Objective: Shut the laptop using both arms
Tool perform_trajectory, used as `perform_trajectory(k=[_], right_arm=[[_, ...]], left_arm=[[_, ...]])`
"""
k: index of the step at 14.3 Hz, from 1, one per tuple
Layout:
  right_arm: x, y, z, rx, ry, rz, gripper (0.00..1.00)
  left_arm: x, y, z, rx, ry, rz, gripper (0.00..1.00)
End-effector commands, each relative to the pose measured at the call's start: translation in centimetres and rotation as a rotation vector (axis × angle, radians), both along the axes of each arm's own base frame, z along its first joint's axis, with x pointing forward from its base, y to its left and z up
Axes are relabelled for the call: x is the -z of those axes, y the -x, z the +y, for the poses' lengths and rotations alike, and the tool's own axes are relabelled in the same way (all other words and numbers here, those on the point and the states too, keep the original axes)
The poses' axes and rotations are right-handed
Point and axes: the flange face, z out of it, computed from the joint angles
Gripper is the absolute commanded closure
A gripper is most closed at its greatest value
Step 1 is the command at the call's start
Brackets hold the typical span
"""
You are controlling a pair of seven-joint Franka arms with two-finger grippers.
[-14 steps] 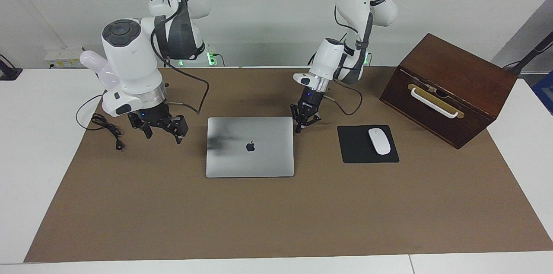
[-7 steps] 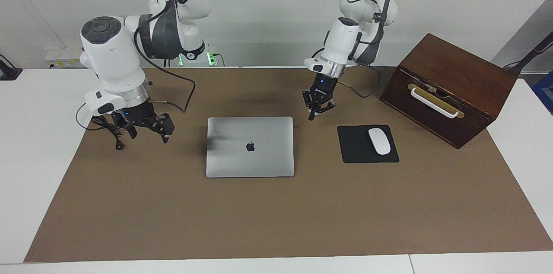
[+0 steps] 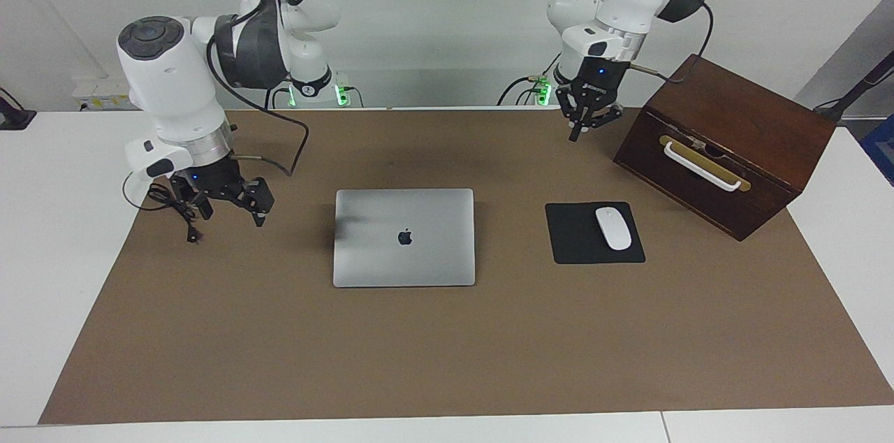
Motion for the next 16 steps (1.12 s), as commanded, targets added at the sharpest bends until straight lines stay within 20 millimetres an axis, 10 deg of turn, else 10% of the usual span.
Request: perform_trajectory(k=[1, 4, 16], right_arm=[[-0.8, 0.5, -0.6, -0.024, 0.012, 0.009, 0.00], [-1.5, 0.5, -1.8, -0.035, 0.017, 0.001, 0.00], [-5.4, 1.1, -13.0, -0.329, 0.179, 0.036, 0.00]], left_arm=[[-1.5, -2.5, 3.6, -0.150, -0.001, 0.072, 0.75], [-3.5, -4.5, 5.5, -0.388, 0.005, 0.104, 0.00], [-8.2, -9.8, 10.3, -0.507, -0.026, 0.095, 0.00]])
